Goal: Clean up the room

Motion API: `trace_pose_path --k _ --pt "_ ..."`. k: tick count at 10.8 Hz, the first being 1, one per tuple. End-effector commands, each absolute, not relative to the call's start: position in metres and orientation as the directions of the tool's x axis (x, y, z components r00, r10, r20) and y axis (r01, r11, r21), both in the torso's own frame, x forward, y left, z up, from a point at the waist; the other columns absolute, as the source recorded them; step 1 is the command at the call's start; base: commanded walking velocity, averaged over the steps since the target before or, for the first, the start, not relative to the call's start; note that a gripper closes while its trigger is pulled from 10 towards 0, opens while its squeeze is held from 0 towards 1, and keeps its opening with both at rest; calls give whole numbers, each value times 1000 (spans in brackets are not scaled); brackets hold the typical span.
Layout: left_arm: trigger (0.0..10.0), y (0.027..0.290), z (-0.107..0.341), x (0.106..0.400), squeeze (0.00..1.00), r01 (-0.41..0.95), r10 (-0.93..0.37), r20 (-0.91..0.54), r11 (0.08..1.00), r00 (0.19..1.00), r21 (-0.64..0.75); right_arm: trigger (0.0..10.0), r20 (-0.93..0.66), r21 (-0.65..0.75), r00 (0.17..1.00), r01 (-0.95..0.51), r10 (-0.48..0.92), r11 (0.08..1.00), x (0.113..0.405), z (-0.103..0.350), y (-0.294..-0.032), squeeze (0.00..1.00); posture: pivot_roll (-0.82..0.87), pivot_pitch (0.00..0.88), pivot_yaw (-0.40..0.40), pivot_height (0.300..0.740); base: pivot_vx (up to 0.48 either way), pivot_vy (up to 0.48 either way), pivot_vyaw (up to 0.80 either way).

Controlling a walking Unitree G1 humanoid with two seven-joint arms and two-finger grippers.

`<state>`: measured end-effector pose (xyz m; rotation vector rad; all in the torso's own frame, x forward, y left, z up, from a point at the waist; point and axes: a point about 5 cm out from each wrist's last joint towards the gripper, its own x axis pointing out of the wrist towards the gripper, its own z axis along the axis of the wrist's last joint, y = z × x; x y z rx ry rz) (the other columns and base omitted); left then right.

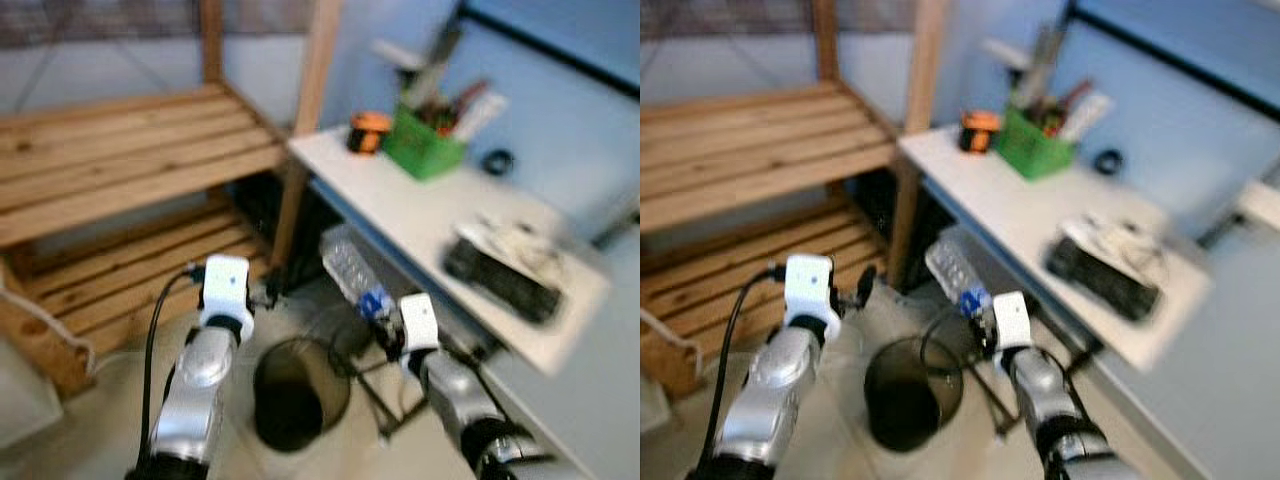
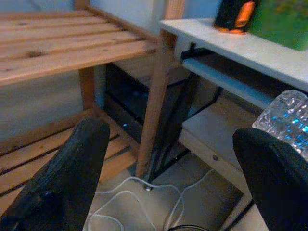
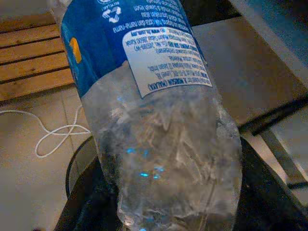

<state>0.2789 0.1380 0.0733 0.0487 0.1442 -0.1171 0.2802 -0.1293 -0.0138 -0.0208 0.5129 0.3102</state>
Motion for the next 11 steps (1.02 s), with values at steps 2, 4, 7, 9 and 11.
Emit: trace_pose_path --k 2,4,7,9,11 --pt "10000 130 75 279 0 152 -147 -152 988 977 26 10000 -484 45 832 -285 271 957 279 -14 -136 0 167 41 -173 740 480 0 0" --pt "10000 126 72 277 0 181 -171 -169 982 971 50 10000 -495 49 824 -290 276 956 275 -18 -134 0 166 56 -170 740 240 0 0" --pt "10000 116 71 275 0 233 -229 -200 972 953 -2 10000 -596 23 749 -343 288 939 259 -35 -134 0 168 85 -160 740 0 0 0" --pt "10000 107 68 269 0 297 -293 -243 955 925 -20 10000 -663 8 687 -389 296 921 245 -47 -128 0 182 138 -161 740 0 0 0" --pt "10000 98 57 248 0 382 -364 -334 924 869 -14 10000 -707 10 634 -434 314 901 234 -55 -114 0 198 188 -170 740 0 0 0"
